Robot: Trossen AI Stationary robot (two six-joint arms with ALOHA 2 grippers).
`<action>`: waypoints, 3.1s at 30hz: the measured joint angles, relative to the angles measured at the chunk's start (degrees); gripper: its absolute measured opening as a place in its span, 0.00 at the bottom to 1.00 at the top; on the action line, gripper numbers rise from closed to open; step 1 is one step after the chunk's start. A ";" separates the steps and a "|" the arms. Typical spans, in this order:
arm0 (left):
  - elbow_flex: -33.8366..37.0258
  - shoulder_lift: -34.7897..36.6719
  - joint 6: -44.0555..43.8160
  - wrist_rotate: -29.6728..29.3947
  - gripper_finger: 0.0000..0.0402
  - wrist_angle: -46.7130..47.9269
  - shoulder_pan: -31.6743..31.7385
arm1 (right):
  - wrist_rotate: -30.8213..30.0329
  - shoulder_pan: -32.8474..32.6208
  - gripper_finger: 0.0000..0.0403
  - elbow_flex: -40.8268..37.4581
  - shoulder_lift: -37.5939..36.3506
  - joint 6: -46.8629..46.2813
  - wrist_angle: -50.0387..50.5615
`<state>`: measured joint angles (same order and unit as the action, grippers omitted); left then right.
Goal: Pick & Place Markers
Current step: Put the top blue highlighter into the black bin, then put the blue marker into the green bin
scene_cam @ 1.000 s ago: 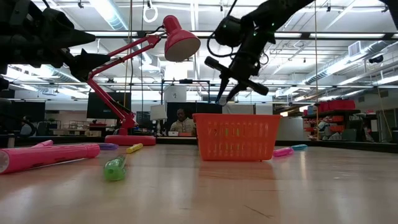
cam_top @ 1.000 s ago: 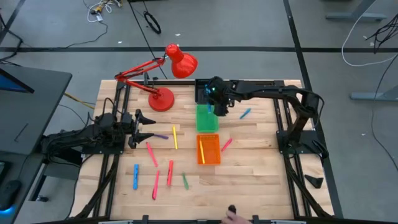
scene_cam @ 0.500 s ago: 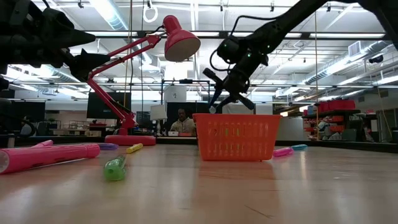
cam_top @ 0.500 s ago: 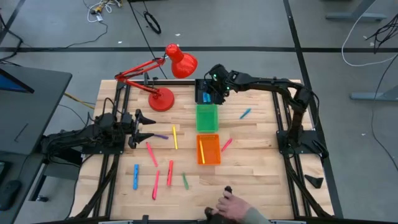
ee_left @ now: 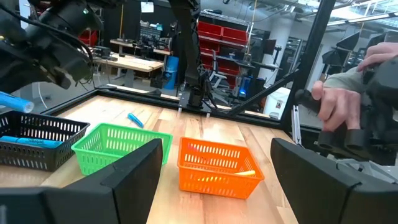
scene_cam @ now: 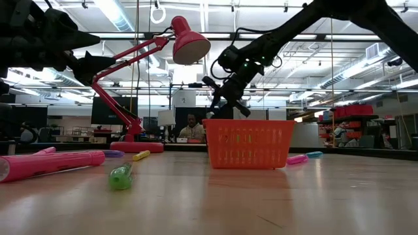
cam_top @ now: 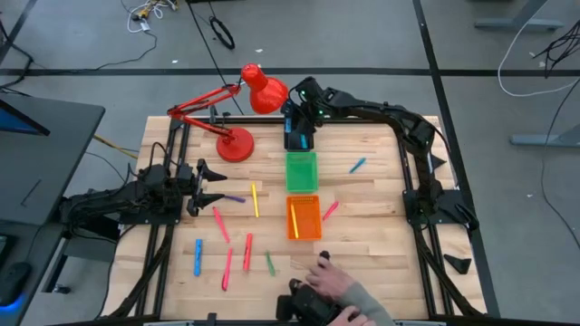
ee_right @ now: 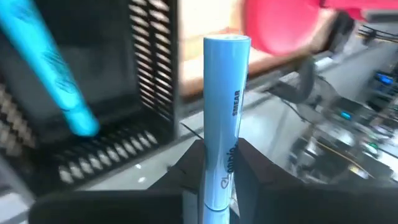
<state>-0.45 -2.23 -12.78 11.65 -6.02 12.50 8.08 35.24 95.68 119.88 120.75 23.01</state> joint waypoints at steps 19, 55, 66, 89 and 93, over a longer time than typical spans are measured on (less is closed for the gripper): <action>0.00 0.00 -0.02 -0.01 0.77 0.02 0.00 | 2.02 0.02 0.12 -3.70 0.02 0.79 5.94; -0.02 0.01 0.00 -0.01 0.77 0.02 0.01 | 1.67 1.20 0.35 -7.78 -0.02 -1.73 -1.12; -0.02 -0.01 0.00 -0.01 0.77 0.04 0.01 | -1.66 1.22 0.35 -7.78 -4.25 -7.06 1.71; -0.02 0.00 -0.02 -0.02 0.77 0.04 0.00 | -1.42 -3.56 0.35 -34.57 -27.66 -26.61 -12.58; -0.02 0.01 -0.02 -0.03 0.77 0.04 0.01 | -1.72 -5.86 0.35 -37.53 -31.10 -35.90 -14.84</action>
<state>-0.47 -2.22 -12.80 11.62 -5.98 12.51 6.35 29.38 58.15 88.78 84.85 8.16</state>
